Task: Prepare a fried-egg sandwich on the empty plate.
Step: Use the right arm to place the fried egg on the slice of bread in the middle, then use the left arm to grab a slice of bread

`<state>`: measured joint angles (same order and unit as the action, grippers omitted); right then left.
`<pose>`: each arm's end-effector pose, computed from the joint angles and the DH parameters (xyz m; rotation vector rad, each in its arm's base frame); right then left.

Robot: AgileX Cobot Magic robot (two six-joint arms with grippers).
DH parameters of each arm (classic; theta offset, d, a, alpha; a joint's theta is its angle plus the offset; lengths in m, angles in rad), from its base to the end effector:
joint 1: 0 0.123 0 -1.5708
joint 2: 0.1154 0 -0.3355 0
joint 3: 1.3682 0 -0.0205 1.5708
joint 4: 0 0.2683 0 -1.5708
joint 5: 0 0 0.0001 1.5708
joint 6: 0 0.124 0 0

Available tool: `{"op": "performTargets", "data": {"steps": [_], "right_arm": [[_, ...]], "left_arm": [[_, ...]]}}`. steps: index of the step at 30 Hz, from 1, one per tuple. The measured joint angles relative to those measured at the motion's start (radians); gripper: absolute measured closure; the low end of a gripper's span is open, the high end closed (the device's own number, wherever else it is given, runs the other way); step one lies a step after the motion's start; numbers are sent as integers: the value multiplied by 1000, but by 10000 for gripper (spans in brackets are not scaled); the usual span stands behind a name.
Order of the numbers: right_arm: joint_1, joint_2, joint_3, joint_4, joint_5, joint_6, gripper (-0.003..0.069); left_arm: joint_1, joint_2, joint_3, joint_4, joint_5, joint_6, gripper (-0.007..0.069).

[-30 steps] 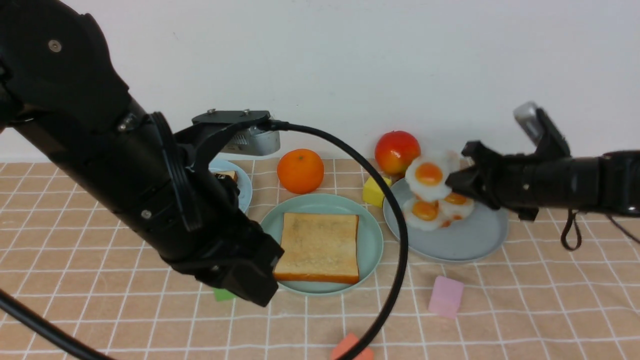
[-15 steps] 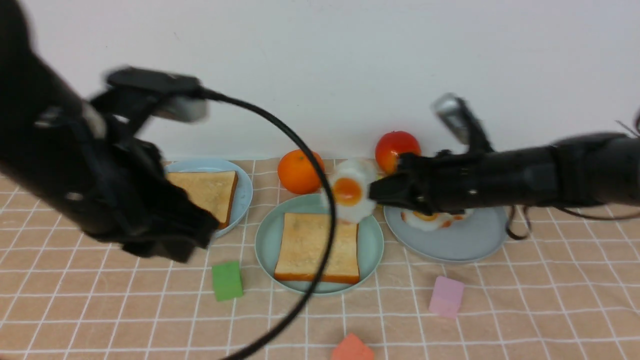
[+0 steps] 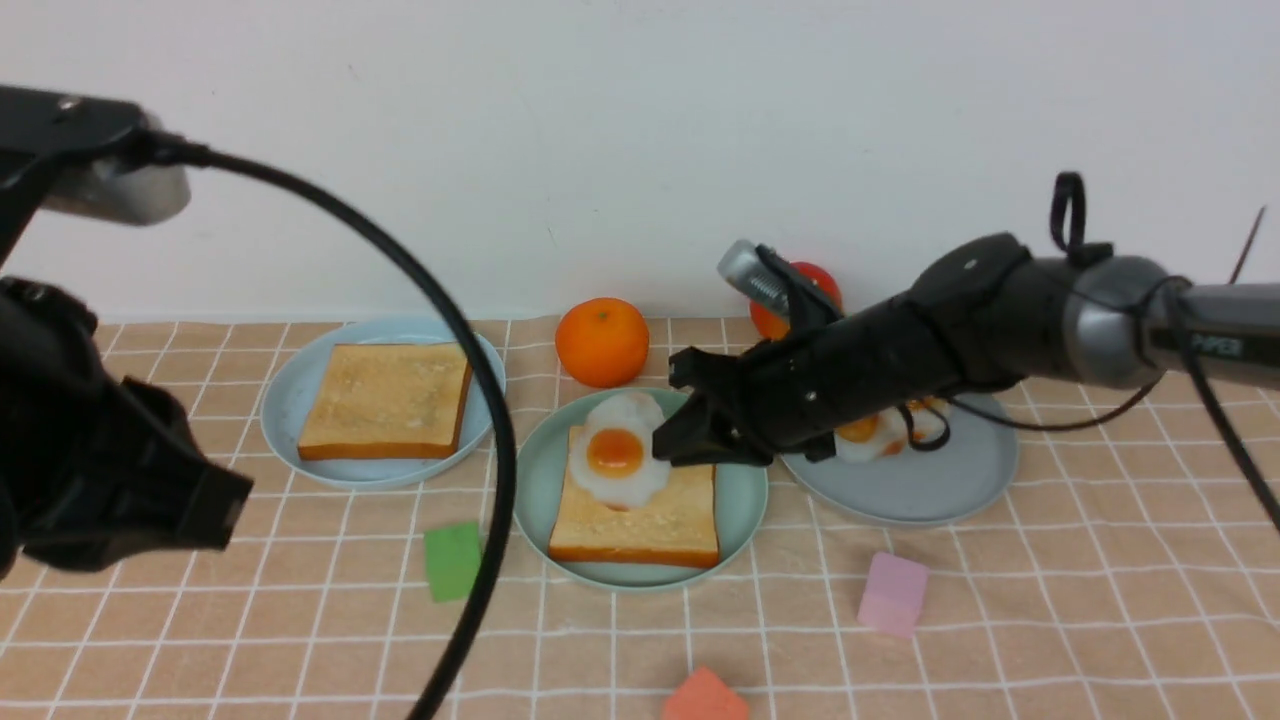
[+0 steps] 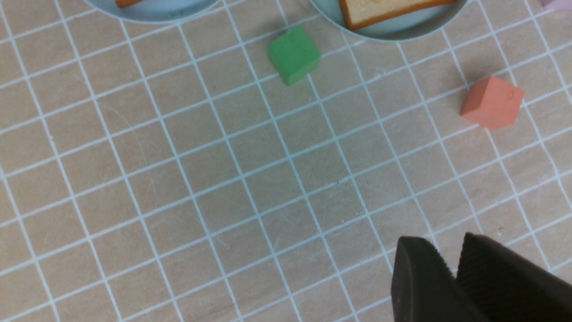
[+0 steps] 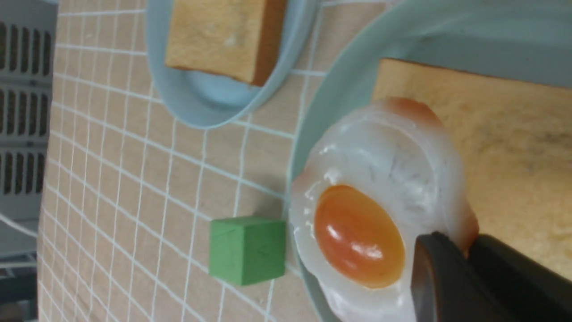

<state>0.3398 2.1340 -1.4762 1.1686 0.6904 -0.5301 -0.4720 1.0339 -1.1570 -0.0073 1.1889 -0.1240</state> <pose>0.4577 0.2389 0.1789 -0.0436 2.5655 1.1342 0.1688 -0.0871 0.4023 0.4436 2.5287 -0.2393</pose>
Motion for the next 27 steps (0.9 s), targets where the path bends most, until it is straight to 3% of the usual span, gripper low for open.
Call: {"op": "performTargets", "data": {"steps": [5, 9, 14, 18, 22, 27], "right_arm": [[0, 30, -4, 2, -4, 5, 491], [-12, 17, -5, 1, 1, -17, 291], [-86, -100, -5, -4, 79, -141, 113], [-150, -245, -5, -22, 201, -242, 83], [-208, -428, -6, -105, 323, -280, 113], [-225, -683, -6, -297, 412, -251, 274]], "left_arm": [[0, -2, 31, 7, -1, -2, 472], [0, 7, 33, 7, -48, -2, 470], [0, 25, 33, 14, -165, -2, 466], [0, 47, 33, 53, -250, -15, 463], [0, 104, 33, 125, -327, -60, 462], [0, 216, 15, 220, -381, -133, 473]]}}
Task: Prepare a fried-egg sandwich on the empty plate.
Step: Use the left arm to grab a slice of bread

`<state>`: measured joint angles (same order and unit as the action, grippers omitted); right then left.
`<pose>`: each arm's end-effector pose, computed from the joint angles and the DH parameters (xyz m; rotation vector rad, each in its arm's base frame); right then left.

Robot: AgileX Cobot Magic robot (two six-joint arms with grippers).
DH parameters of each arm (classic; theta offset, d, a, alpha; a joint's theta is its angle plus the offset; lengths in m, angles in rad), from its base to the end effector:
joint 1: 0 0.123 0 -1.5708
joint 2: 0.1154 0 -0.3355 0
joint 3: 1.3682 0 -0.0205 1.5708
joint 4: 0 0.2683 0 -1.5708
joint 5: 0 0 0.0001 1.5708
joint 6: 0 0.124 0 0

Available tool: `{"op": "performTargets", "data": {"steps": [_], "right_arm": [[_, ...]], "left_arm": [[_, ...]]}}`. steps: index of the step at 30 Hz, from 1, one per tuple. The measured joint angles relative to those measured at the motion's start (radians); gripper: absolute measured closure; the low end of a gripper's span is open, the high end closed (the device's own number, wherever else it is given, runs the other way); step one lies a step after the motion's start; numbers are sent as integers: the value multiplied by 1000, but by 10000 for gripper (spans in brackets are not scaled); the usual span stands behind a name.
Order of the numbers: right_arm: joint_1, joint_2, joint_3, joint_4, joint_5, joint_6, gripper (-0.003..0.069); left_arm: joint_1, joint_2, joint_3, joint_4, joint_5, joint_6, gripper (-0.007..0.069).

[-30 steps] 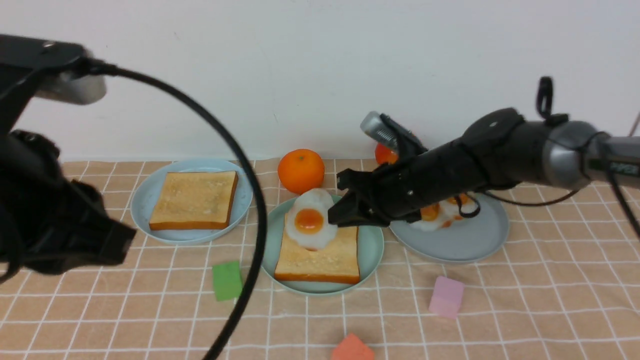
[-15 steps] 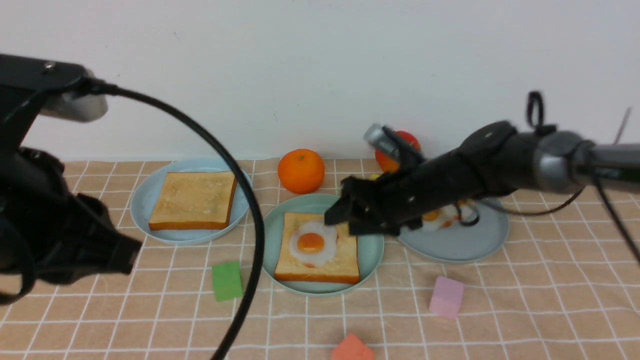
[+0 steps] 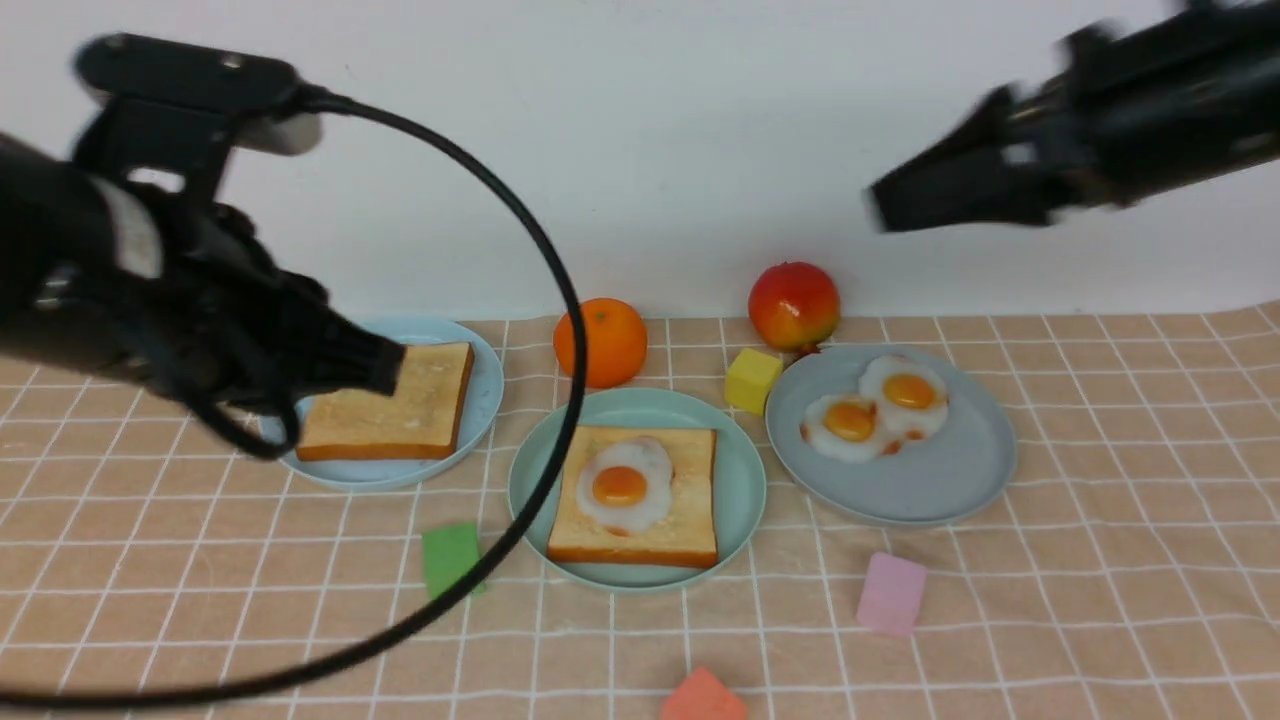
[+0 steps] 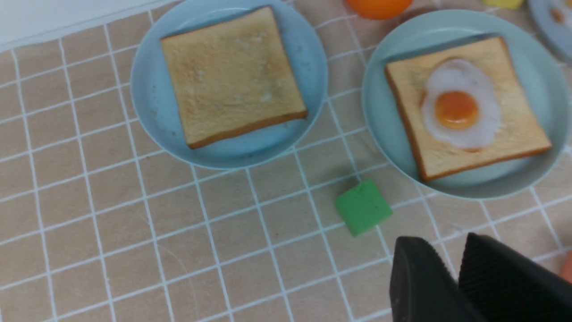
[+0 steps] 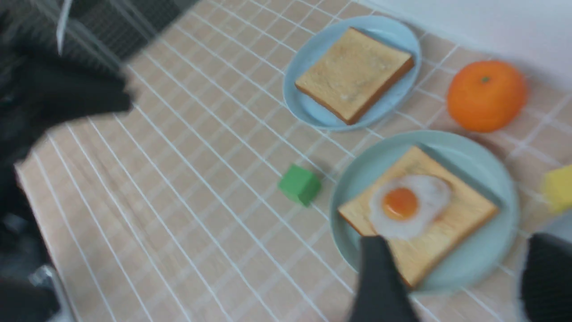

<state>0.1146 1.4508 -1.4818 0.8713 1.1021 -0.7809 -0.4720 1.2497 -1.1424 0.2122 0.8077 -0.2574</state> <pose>0.3146 0.1215 0.4463 -0.7887 2.0753 0.7824 0.2615 -0.1123 0.3772 0.3573 2.3500 -0.0956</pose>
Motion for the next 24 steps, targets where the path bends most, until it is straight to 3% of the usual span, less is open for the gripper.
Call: {"op": "performTargets", "data": {"steps": [2, 3, 4, 5, 6, 8, 13, 16, 20, 24], "right_arm": [[21, -147, 11, -71, 15, 10, 417], [24, -158, 15, -76, 15, 10, 417], [46, -250, 36, -99, 14, 2, 521], [54, -285, 48, -104, 12, -4, 554], [75, -378, 93, -113, -5, -24, 633], [90, -481, 143, -120, -39, -41, 668], [95, -695, 313, -161, -131, -51, 671], [95, -753, 389, -180, -142, -46, 671], [95, -729, 424, -197, -59, 21, 671], [95, -666, 426, -225, 6, 79, 671]], "left_arm": [[1, 52, -43, 8, 11, -1, 538], [2, 52, -46, 8, 11, -1, 546], [17, 78, -76, -2, 20, 8, 611], [26, 91, -87, -15, 26, 15, 630], [71, 114, -113, -57, 37, 49, 638], [148, 136, -135, -144, 48, 112, 638], [374, 214, -150, -462, 66, 302, 638], [478, 289, -152, -615, 36, 344, 638], [531, 378, -153, -669, -51, 338, 620], [529, 456, -182, -665, -117, 325, 548]]}}
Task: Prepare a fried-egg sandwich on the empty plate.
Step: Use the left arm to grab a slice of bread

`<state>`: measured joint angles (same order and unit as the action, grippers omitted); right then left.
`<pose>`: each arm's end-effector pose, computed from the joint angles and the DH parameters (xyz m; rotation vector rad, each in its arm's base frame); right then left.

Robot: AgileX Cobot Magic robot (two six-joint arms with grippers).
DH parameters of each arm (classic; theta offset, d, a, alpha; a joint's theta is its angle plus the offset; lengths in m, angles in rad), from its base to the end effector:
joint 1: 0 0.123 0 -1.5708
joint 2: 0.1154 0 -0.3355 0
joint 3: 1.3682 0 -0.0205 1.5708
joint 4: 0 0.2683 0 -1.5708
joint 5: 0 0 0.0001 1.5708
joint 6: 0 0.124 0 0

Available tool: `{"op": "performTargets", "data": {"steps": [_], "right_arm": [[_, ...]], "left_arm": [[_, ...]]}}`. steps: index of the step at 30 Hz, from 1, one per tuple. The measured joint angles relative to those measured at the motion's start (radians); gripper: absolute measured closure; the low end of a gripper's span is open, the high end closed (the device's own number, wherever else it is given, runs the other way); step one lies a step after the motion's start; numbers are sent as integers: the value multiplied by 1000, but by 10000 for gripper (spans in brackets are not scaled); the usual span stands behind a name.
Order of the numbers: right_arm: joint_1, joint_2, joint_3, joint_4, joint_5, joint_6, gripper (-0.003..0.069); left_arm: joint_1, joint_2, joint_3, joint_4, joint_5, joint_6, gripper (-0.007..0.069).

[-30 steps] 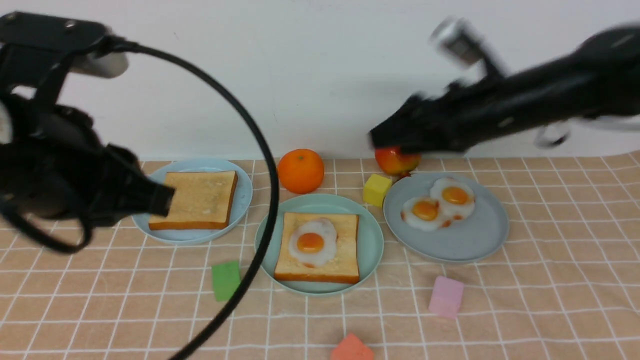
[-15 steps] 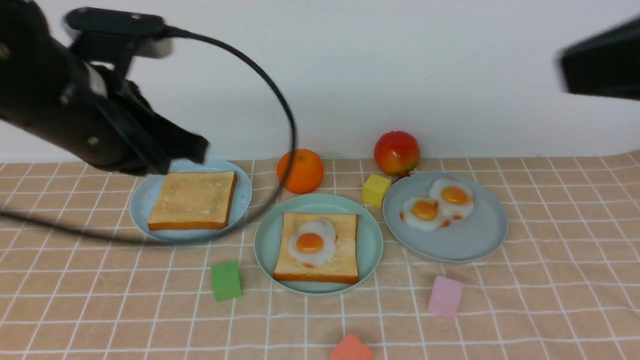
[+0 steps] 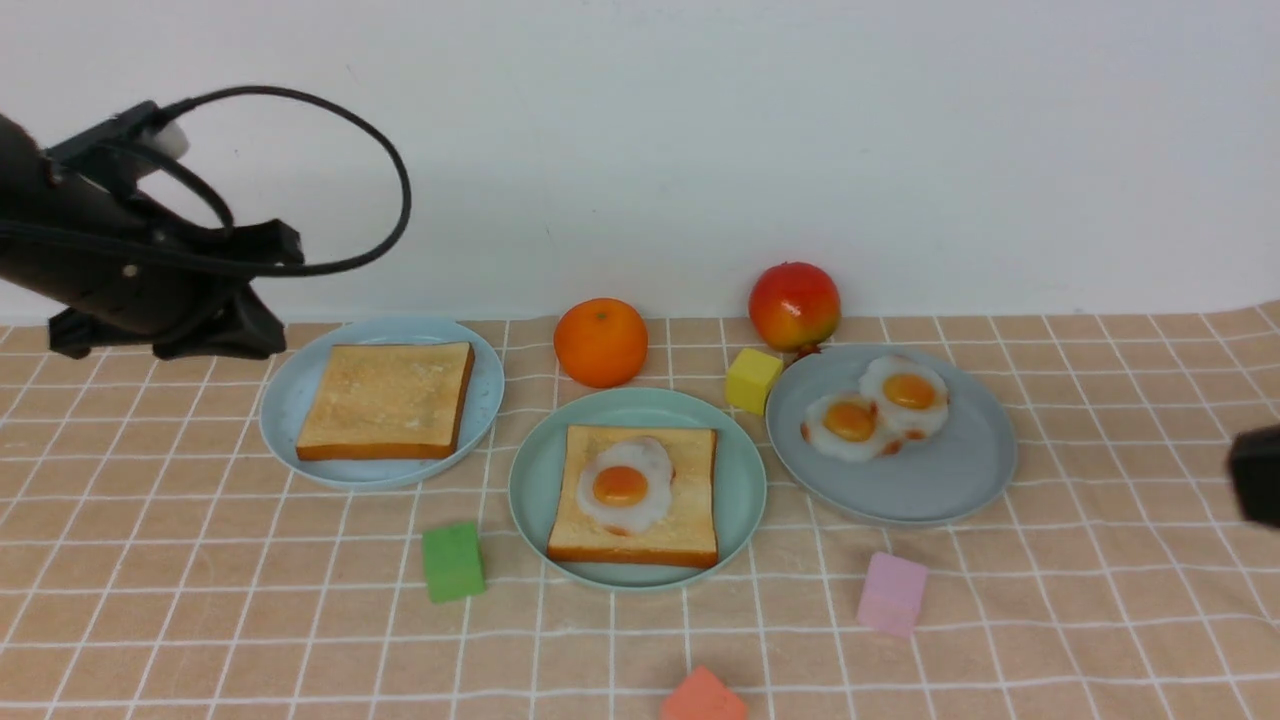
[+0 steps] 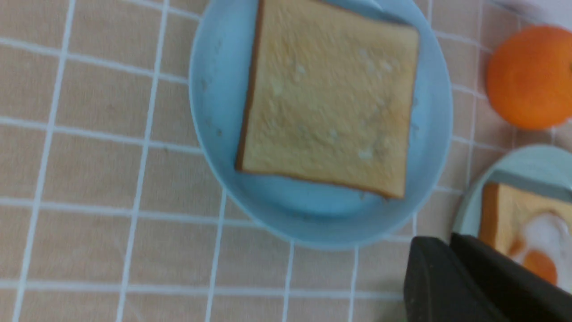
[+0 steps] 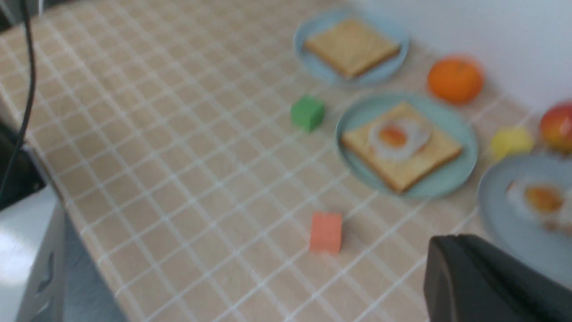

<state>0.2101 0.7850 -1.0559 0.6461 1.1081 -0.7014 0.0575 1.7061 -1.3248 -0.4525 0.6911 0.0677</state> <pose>0.1019 0.0901 0.4355 -0.9119 1.9538 0.5343 0.4180 -0.0106 0.2941 -0.3183 2.4878 -0.4499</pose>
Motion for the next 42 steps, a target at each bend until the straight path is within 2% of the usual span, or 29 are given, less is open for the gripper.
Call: {"op": "performTargets", "data": {"steps": [2, 3, 4, 7, 10, 22, 27, 32, 35, 36, 41, 42], "right_arm": [[0, 36, 1, -6, 12, 16, 668], [0, 38, 1, -5, 12, 16, 668], [0, 51, 3, 3, 13, 8, 667], [0, 58, 3, 41, 14, -52, 664], [0, 58, 3, 80, 0, -97, 659], [0, 58, 3, 95, -37, -107, 652], [0, 58, 3, 95, -38, -108, 646], [0, 58, 3, 95, -38, -108, 641], [0, 58, 3, 96, -39, -108, 640], [0, 58, 3, 96, -39, -108, 640], [0, 58, 3, 103, -39, -108, 635], [0, 58, 3, 108, -39, -108, 633]], "left_arm": [[-4, 54, -39, 12, -25, -24, 463], [-3, 59, -39, 13, -26, -26, 463], [-3, 91, -65, 25, -33, -38, 409], [-3, 166, -116, 48, -33, -44, 302], [-3, 237, -169, 50, -32, -46, 239], [-4, 382, -281, 48, -39, -47, 225], [-4, 424, -283, 48, -34, -47, 241], [-4, 459, -287, 47, -20, -10, 298], [-4, 459, -290, 47, -8, 23, 396], [-4, 459, -290, 47, -6, 23, 403], [-4, 459, -290, 60, 23, 32, 629], [-4, 459, -290, 62, 23, 32, 638]]}}
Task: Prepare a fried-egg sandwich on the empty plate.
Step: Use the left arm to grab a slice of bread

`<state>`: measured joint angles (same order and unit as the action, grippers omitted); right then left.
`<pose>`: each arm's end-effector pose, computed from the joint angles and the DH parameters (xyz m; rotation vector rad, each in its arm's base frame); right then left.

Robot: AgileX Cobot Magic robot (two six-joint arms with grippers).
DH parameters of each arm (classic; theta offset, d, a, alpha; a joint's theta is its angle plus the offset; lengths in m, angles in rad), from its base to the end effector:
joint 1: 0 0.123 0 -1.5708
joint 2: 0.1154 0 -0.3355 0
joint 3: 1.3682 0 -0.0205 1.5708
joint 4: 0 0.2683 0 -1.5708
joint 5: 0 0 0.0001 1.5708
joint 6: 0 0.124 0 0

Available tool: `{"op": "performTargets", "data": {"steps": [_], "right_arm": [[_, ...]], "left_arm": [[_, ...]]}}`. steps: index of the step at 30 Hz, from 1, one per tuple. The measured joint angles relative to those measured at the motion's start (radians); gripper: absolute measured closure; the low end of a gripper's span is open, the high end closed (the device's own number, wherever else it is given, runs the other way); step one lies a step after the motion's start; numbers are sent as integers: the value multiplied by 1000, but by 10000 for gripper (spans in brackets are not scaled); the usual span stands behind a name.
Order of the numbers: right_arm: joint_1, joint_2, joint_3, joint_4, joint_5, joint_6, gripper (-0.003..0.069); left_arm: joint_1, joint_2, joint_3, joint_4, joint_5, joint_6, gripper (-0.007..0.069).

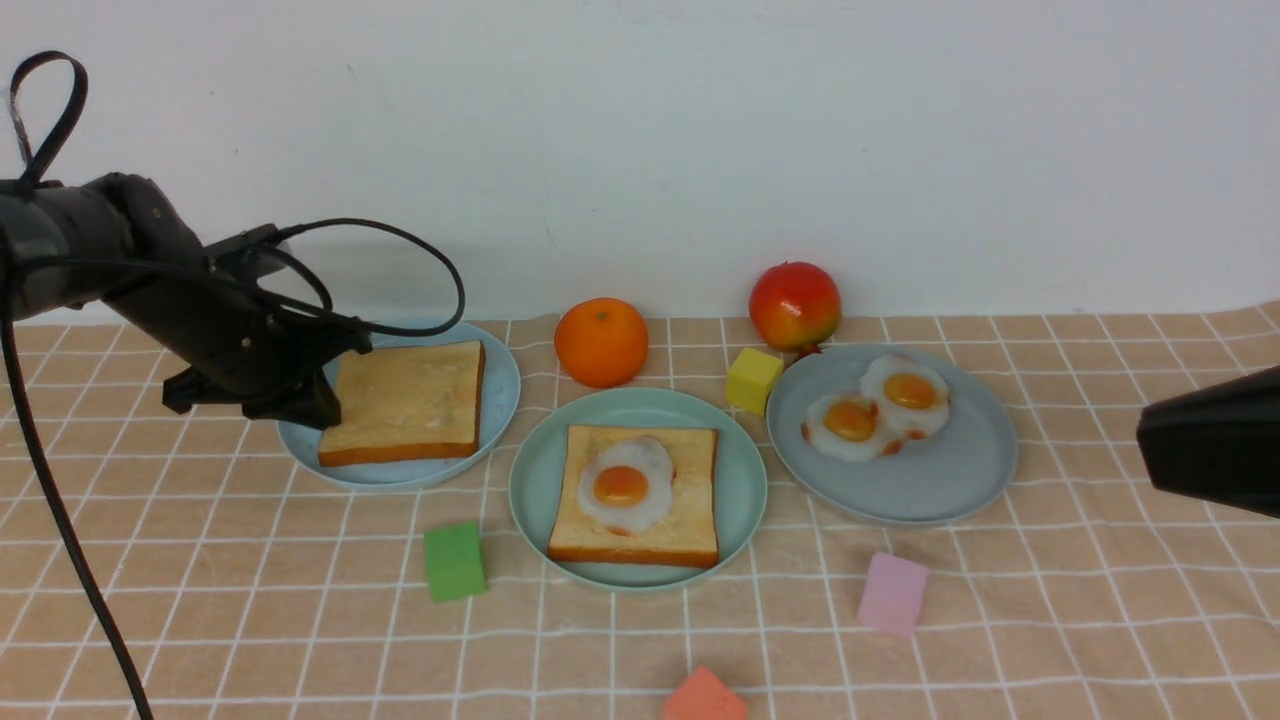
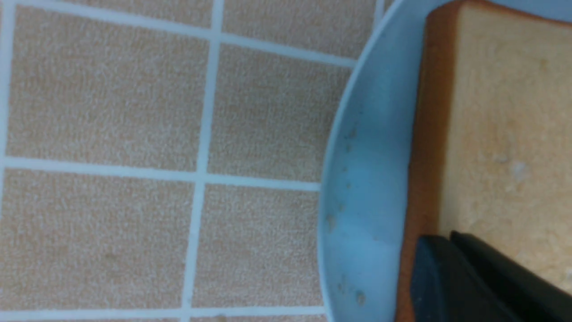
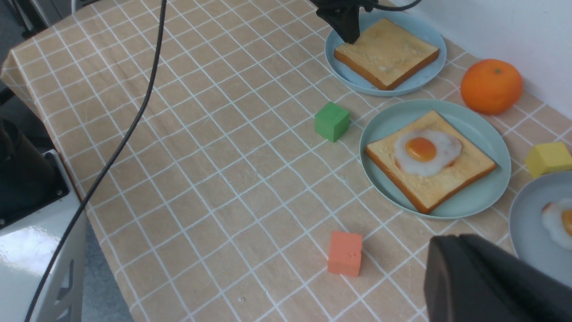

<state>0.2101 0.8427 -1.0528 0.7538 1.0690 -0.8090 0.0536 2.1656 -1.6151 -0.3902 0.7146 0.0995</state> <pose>0.1192 0.1015 0.4373 -0.9505 1.8911 0.6002 0.5189 -0.0031 0.1667 -0.2700 2.6927 -0.3855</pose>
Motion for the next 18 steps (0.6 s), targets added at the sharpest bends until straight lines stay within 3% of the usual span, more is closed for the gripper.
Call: {"op": "performTargets", "data": {"steps": [9, 18], "right_arm": [[0, 0, 0, 9, 0, 0, 621], [0, 0, 0, 10, 0, 0, 611]], "left_arm": [[0, -48, 0, 44, -7, 0, 632], [0, -46, 0, 51, 0, -1, 394]]}}
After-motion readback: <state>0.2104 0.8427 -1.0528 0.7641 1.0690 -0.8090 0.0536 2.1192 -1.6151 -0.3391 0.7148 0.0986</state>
